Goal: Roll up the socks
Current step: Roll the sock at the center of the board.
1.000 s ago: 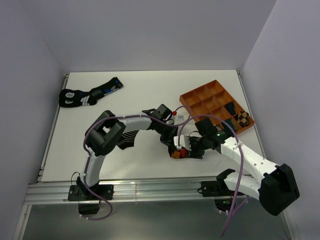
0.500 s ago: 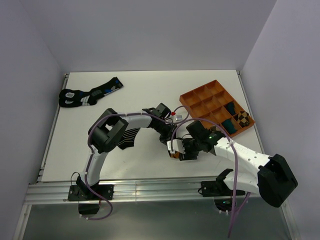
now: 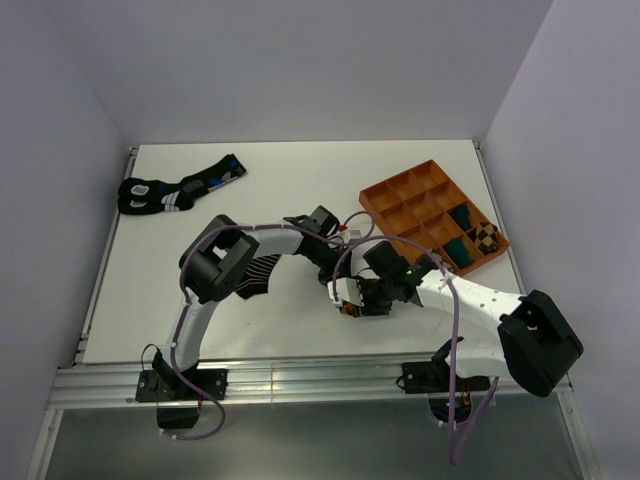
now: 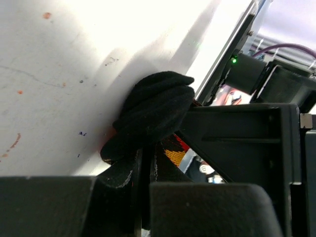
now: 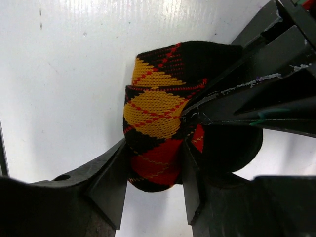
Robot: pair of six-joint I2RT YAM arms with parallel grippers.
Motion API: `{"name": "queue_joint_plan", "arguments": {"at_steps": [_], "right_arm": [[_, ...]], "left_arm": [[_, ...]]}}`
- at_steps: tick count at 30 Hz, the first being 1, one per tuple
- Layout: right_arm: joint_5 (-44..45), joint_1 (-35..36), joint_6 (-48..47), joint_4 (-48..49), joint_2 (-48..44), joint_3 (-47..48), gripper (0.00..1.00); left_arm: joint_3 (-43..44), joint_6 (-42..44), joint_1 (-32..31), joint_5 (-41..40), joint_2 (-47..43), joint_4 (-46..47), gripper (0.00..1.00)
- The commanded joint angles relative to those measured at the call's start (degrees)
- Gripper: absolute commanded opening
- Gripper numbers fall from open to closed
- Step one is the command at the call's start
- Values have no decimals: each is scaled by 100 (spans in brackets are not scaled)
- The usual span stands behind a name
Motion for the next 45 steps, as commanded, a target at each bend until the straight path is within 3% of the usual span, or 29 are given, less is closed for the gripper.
{"name": "queue_joint_plan", "arguments": {"at_steps": [1,5,8,9,12,24,33,39,45], "right_arm": [[-167,65,202,82,317,172,45],[-316,57,308,-76,528,357,32],[-465,-13,299,-366,792,576,26],[-544,-49,256,-480,862,647,25],[-817,-224,124,-911,1161,902,24],[-1441,-822,-483,-2361,2504,1947,23],[-1424,-1104,-553,-2916,3287,2554,23],[-1424,-1139,-562,-3196,3683,2853,23],[-1520,-1174,-606,-3539,4052,3196,23]], "left_arm": [[-396,-132,-35,-699,233,220,1],[-888,-720,-35,-804,5,835,1],[-1361,-1300,-35,-1199,-399,1494,10],[-1477,-1571,-27,-1478,-609,1654,17],[-1881,-1871,-44,-1823,-996,2093,24],[-3692,-2172,-176,-3379,-2464,4009,35],[-4378,-1531,-536,-4617,-3466,4476,42],[-4502,-495,-860,-4960,-3801,4775,44],[-4642,298,-1055,-4672,-3837,5363,45]]}}
